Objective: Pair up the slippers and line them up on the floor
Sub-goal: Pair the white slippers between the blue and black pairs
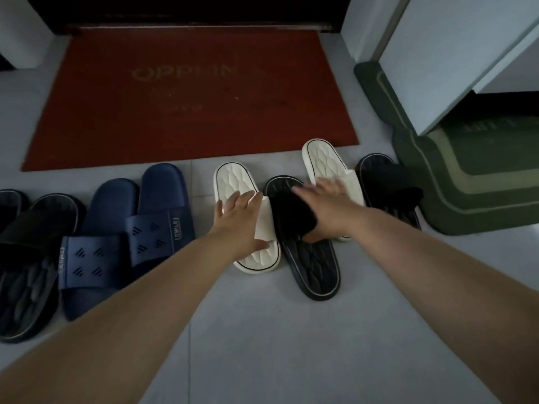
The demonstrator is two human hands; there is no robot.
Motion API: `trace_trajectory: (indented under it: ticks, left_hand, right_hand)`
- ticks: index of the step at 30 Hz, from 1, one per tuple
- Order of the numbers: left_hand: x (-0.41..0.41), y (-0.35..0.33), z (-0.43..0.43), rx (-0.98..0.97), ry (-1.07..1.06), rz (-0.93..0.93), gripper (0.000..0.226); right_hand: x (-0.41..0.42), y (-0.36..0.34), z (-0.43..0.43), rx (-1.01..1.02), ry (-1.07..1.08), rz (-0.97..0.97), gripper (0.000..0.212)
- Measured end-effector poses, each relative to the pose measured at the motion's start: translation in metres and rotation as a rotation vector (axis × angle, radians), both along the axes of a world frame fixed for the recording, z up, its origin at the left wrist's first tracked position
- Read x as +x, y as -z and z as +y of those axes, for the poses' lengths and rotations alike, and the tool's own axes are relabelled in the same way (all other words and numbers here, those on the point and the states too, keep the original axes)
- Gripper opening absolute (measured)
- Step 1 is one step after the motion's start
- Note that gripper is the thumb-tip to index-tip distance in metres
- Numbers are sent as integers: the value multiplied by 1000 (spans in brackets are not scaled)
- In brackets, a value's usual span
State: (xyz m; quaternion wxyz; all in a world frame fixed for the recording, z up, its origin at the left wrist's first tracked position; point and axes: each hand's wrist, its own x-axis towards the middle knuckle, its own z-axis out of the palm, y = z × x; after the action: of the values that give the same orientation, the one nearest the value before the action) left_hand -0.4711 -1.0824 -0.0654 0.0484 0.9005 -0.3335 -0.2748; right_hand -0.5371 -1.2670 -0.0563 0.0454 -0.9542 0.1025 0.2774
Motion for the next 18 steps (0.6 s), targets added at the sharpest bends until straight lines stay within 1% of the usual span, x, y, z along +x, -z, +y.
trace_trajectory:
  ticks: [2, 4, 6, 13, 16, 18]
  left_hand:
    - [-2, 4, -9, 54, -31, 27, 105]
    - [-2, 8, -11, 77, -38, 18, 104]
    - [-2, 11, -10, 68, -36, 3, 102]
    - [2, 11, -12, 52, -54, -12, 99]
    - [3, 11, -10, 58, -57, -4, 102]
    - [0, 10, -11, 65, -52, 14, 108]
  right_hand:
    - [-1, 13, 16, -78, -58, -47, 99]
    - [0, 17, 24, -156, -57, -145, 80]
    - [0, 11, 24, -131, -30, -197, 69]
    - [-23, 2, 10, 57, -25, -220, 66]
    - [-48, -10, 8, 79, -36, -235, 73]
    - [-67, -17, 6, 73, -39, -244, 77]
